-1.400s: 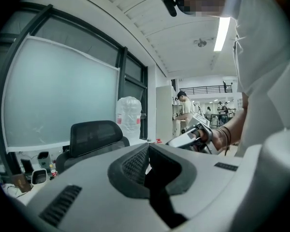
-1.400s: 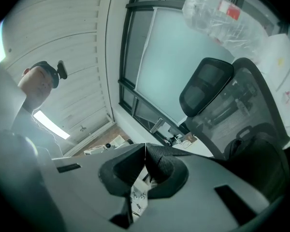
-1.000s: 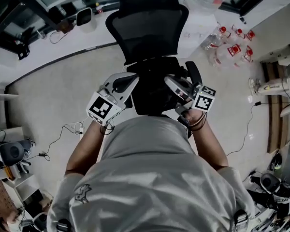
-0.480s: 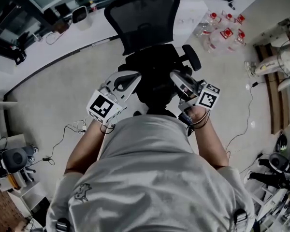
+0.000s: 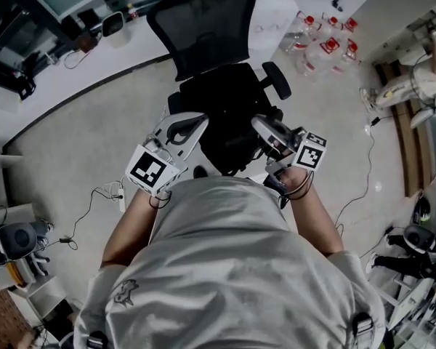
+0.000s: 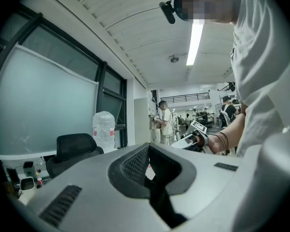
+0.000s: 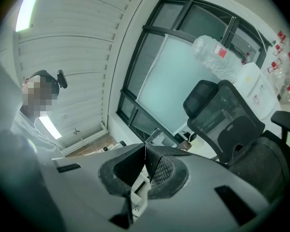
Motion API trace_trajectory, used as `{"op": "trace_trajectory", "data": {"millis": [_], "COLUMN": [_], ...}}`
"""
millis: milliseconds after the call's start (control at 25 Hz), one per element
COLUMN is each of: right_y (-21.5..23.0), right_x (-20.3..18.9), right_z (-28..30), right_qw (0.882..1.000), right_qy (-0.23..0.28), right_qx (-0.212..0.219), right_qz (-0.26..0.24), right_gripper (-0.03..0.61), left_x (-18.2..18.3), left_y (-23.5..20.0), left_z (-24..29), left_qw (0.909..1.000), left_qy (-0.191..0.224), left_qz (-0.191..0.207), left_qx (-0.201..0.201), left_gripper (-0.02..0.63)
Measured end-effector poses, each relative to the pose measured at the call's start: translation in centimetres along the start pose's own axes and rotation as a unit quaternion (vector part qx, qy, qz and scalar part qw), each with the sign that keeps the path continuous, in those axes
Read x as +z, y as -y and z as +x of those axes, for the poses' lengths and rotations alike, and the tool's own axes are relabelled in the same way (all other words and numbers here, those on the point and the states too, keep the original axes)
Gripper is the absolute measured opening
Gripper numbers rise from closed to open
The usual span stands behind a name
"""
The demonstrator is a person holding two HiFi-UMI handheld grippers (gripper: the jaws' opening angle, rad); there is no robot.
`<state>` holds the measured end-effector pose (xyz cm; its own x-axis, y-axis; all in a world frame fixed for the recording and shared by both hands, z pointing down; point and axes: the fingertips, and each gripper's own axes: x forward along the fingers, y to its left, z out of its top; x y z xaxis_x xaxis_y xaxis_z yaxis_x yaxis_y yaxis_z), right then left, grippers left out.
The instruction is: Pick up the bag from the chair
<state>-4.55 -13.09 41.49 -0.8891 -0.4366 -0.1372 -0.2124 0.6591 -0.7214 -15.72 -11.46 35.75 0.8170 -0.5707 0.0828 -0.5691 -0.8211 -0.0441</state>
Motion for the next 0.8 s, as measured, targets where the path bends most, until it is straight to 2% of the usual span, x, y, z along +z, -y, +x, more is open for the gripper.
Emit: {"op": "trace_trajectory", "data": {"millis": [400, 800], "right_y": [-2.3, -4.1], "right_x": [-1.3, -2.6], "right_z": [-6.2, -12.4], "right_qw": [0.997, 0.994], "right_qy": [-0.054, -0.078], "right_qx": [0.049, 0.073], "right_qz": [0.014, 0.015], "right_gripper": [0.034, 0.034], "left_x": [-1.2, -1.6], "left_y": [7.0, 14.6], "left_z": [2.9, 3.4], "left_qw": [0.9989, 0.9974], "left_qy": [-0.004, -0.014], "left_qz": [-0.022, -0.019], "left_qx": [0.042, 0.068], "left_gripper": [0.012, 0.012]}}
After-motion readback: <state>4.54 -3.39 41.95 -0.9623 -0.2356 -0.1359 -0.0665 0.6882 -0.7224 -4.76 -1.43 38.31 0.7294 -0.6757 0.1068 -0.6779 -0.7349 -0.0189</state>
